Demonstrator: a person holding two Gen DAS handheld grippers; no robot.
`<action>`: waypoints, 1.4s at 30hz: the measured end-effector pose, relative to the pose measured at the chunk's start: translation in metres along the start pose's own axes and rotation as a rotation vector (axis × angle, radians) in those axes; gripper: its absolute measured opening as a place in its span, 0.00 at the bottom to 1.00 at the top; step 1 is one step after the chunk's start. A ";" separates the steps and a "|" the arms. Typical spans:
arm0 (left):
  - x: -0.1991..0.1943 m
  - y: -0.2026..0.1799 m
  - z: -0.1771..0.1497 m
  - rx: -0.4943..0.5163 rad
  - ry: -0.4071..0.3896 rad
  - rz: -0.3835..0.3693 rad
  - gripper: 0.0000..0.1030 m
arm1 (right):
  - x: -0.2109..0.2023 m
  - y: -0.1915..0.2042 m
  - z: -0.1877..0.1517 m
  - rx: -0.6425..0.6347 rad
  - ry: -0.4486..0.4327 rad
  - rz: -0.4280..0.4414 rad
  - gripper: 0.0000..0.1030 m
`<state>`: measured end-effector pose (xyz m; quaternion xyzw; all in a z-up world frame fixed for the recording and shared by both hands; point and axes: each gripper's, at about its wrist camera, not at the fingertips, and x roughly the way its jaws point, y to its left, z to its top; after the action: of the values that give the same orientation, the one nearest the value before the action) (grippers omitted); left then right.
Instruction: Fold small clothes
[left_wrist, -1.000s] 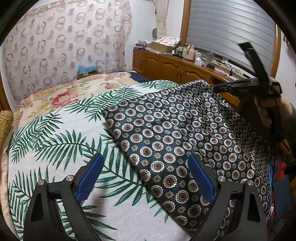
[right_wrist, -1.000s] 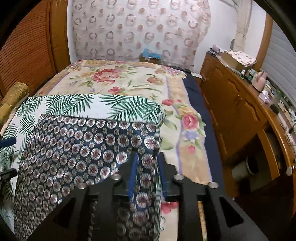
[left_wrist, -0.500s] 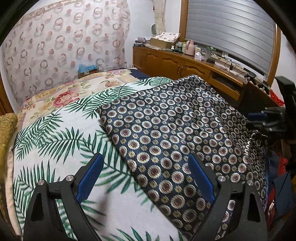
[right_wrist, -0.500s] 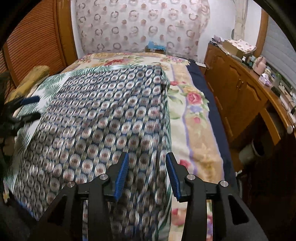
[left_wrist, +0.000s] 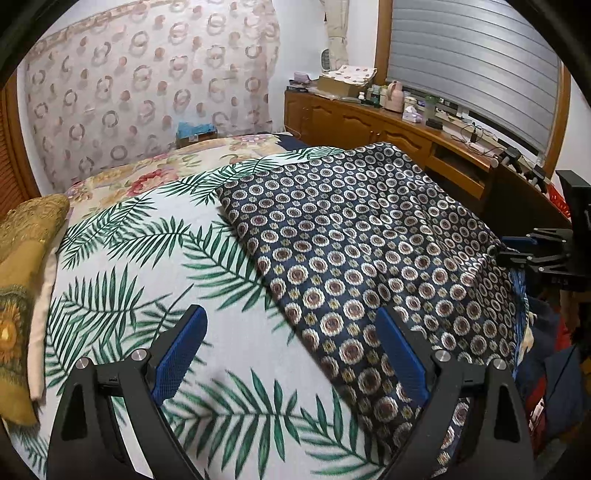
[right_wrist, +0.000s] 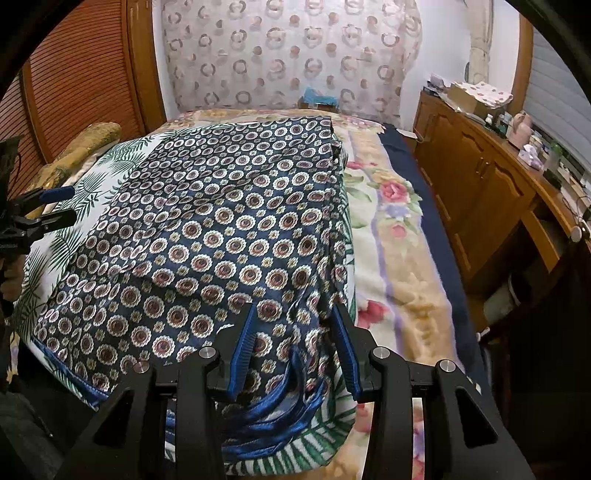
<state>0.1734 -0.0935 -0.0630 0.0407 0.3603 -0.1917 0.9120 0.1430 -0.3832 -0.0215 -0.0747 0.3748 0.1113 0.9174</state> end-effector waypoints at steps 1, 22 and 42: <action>-0.003 -0.001 -0.002 0.001 0.000 0.004 0.91 | 0.004 -0.002 0.001 0.001 0.000 0.005 0.37; -0.014 -0.025 -0.057 -0.028 0.113 -0.095 0.77 | -0.023 -0.014 -0.032 0.113 -0.122 0.015 0.09; -0.036 -0.055 -0.066 -0.032 0.085 -0.253 0.05 | -0.045 0.007 -0.044 0.060 -0.171 -0.006 0.52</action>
<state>0.0861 -0.1184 -0.0839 -0.0115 0.4041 -0.2974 0.8649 0.0807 -0.3923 -0.0215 -0.0385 0.2980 0.1035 0.9481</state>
